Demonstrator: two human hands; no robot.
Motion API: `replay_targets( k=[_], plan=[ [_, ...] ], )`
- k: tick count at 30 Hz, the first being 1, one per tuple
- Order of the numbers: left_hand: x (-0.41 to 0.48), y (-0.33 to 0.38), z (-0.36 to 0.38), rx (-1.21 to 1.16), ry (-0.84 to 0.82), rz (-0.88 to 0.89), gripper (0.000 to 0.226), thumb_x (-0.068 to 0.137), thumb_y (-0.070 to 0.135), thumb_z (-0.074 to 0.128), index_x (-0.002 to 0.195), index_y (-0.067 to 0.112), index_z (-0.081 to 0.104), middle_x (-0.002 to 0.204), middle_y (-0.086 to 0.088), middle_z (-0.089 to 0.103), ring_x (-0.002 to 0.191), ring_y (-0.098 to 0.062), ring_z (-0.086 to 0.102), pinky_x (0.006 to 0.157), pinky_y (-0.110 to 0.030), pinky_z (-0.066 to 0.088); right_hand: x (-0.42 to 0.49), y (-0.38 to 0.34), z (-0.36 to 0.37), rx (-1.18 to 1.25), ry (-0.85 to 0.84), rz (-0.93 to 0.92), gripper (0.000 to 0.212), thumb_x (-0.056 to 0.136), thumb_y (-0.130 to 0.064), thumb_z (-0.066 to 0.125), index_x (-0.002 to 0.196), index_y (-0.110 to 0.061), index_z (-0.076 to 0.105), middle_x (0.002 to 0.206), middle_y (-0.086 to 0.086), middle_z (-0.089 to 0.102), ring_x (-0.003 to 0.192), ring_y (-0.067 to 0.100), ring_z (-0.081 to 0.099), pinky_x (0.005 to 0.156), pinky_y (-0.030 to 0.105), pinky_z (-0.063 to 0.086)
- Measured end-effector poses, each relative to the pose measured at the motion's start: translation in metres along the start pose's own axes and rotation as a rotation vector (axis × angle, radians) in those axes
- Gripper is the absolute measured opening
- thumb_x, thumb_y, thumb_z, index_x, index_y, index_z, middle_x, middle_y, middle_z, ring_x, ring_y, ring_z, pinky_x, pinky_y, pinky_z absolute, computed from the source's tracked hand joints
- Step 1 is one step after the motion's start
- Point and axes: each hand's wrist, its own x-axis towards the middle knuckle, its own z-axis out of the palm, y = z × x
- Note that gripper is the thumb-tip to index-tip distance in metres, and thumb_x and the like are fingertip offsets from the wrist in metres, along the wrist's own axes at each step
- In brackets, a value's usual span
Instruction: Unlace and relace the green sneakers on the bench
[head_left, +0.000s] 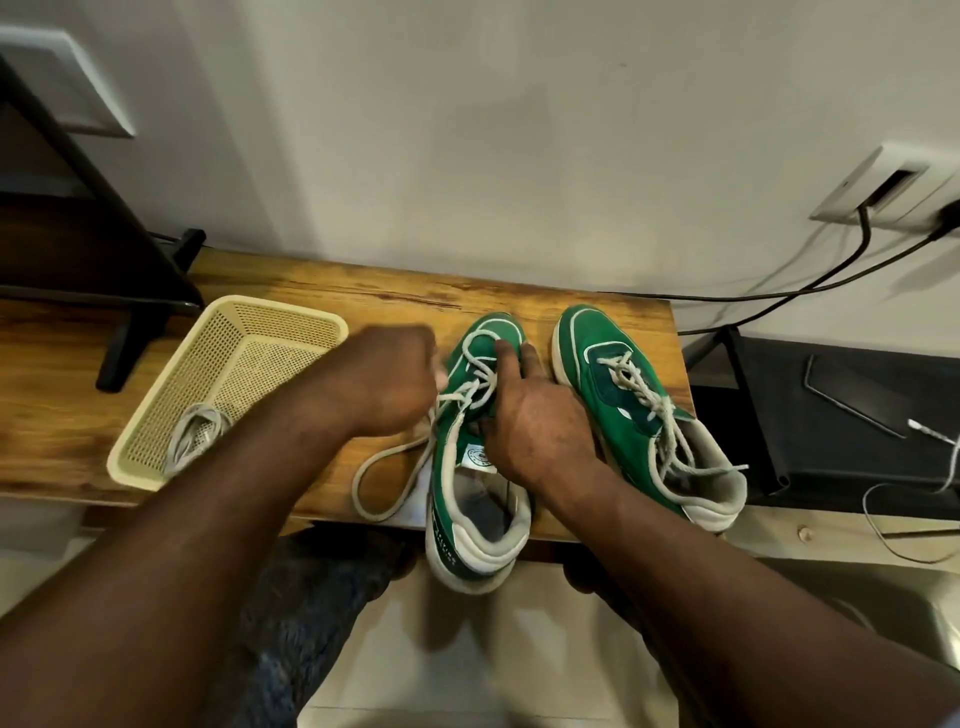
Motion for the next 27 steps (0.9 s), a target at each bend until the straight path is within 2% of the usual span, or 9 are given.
replay_targets(
  k=[5,9,13,15,17,20,23,25,27],
  plan=[
    [0.008,0.010,0.009,0.212,-0.116,0.025,0.030,0.101,0.038,0.065,0.078,0.019,0.070,0.093,-0.005,0.070,0.092,-0.024,0.063,0.081,-0.035,0.050,0.000,0.003,0.001,-0.006,0.017,-0.018,0.097,0.089,-0.032,0.076,0.163,-0.021,0.013,0.172,0.015,0.020,0.113,0.039,0.067,0.084,0.043,0.059],
    [-0.013,0.021,-0.012,-0.480,-0.008,0.247,0.030,0.096,0.022,0.071,0.066,0.017,0.073,0.071,0.005,0.067,0.069,-0.011,0.057,0.066,-0.032,0.041,0.001,0.004,0.005,-0.005,0.024,-0.017,0.101,0.087,-0.032,0.079,0.163,-0.020,0.013,0.171,0.013,0.023,0.113,0.036,0.067,0.084,0.041,0.059],
    [-0.044,0.019,-0.047,-1.454,-0.311,0.793,0.029,0.095,0.016,0.052,0.067,0.014,0.058,0.075,-0.004,0.045,0.071,-0.019,0.034,0.068,-0.028,0.037,0.004,0.005,0.006,-0.025,0.013,-0.013,0.111,0.087,-0.024,0.078,0.165,-0.021,-0.001,0.173,0.011,0.020,0.111,0.034,0.068,0.082,0.042,0.060],
    [-0.045,0.013,-0.051,-1.632,-0.288,0.747,0.032,0.087,0.019,0.050,0.056,0.016,0.056,0.086,-0.007,0.051,0.086,-0.020,0.048,0.079,-0.029,0.042,0.003,0.005,0.006,-0.013,0.011,-0.017,0.111,0.087,-0.023,0.077,0.166,-0.020,-0.002,0.174,0.012,0.018,0.116,0.036,0.066,0.087,0.043,0.061],
    [-0.038,0.004,-0.048,-1.727,-0.140,0.462,0.035,0.080,0.017,0.044,0.047,0.016,0.053,0.089,-0.010,0.065,0.093,-0.026,0.064,0.084,-0.032,0.050,0.003,0.005,0.005,-0.009,0.015,-0.020,0.110,0.087,-0.022,0.077,0.166,-0.020,0.000,0.173,0.012,0.018,0.117,0.037,0.066,0.090,0.044,0.062],
    [-0.020,-0.009,-0.038,-1.040,0.134,0.083,0.027,0.097,0.018,0.053,0.074,0.011,0.067,0.074,-0.012,0.070,0.066,-0.029,0.063,0.067,-0.034,0.051,0.003,0.004,0.002,-0.003,0.001,-0.014,0.108,0.088,-0.022,0.076,0.166,-0.021,0.001,0.174,0.012,0.017,0.115,0.036,0.067,0.089,0.045,0.062],
    [-0.007,-0.019,-0.021,-0.080,0.033,-0.188,0.041,0.089,0.040,0.076,0.123,0.020,0.064,0.111,-0.008,0.073,0.095,-0.028,0.066,0.077,-0.036,0.052,0.004,0.004,0.001,-0.009,-0.008,-0.018,0.107,0.089,-0.025,0.075,0.166,-0.019,0.001,0.174,0.011,0.016,0.117,0.036,0.066,0.092,0.046,0.061],
    [-0.004,-0.013,-0.011,0.107,-0.061,-0.155,0.073,0.086,0.047,0.078,0.150,0.034,0.045,0.143,-0.009,0.056,0.123,-0.033,0.056,0.095,-0.041,0.051,0.004,0.005,0.001,-0.005,0.005,-0.023,0.106,0.089,-0.026,0.075,0.166,-0.018,0.004,0.174,0.012,0.019,0.115,0.037,0.067,0.092,0.046,0.061],
    [-0.001,-0.001,-0.003,0.059,-0.081,-0.045,0.070,0.084,0.058,0.077,0.146,0.037,0.051,0.142,-0.003,0.059,0.127,-0.029,0.056,0.104,-0.045,0.050,0.003,0.005,0.002,-0.001,0.014,-0.027,0.105,0.088,-0.027,0.077,0.166,-0.018,0.007,0.172,0.013,0.023,0.111,0.037,0.068,0.090,0.046,0.062]
  ],
)
